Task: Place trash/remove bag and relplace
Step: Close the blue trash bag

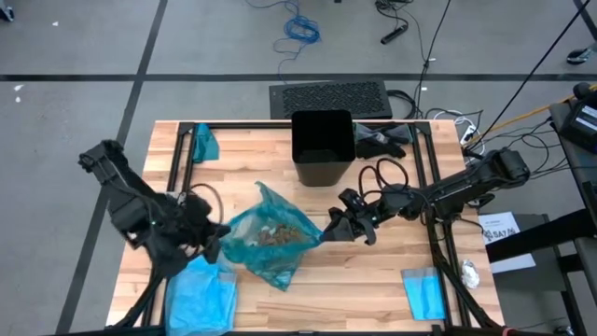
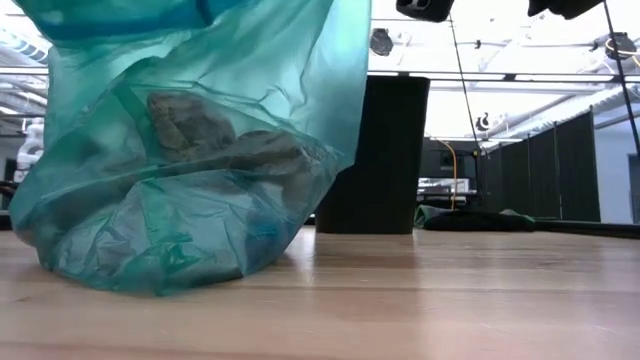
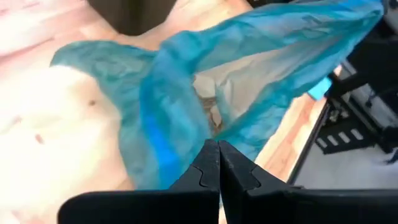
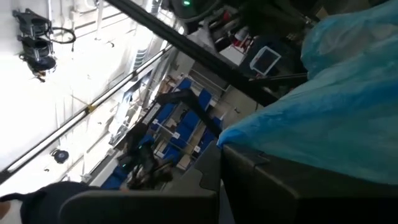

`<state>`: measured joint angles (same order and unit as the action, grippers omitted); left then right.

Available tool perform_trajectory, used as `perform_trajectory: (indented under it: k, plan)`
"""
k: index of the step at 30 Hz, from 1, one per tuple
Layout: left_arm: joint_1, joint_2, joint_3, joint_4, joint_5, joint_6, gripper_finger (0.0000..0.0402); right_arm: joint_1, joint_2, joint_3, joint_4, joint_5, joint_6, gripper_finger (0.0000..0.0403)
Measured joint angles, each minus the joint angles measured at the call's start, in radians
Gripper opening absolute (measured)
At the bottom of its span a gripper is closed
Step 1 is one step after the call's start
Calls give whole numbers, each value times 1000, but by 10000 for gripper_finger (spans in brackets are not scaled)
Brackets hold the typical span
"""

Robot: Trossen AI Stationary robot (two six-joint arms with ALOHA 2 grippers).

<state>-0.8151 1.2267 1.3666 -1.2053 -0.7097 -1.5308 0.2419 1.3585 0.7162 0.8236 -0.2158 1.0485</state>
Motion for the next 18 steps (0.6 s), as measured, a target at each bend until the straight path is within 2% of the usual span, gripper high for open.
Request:
perform_trajectory:
  k: [2,6,8,10,12,18]
  plan:
    - [-37,4,0,-73,1,-107,0,4,-18,0,-28,0,-12,0]
    - [-110,39,0,-239,68,-317,0,3,-42,0,-79,4,-28,0]
    - [-134,58,-5,-271,70,-387,0,3,-50,0,-105,5,-32,0]
    - [-138,67,-30,-207,24,-397,0,3,-51,0,-142,5,-32,0]
    - [-127,67,-69,-55,-30,-336,0,3,-50,0,-183,5,-33,0]
    - [42,103,-186,355,-54,-55,0,2,-50,0,-236,9,-39,0]
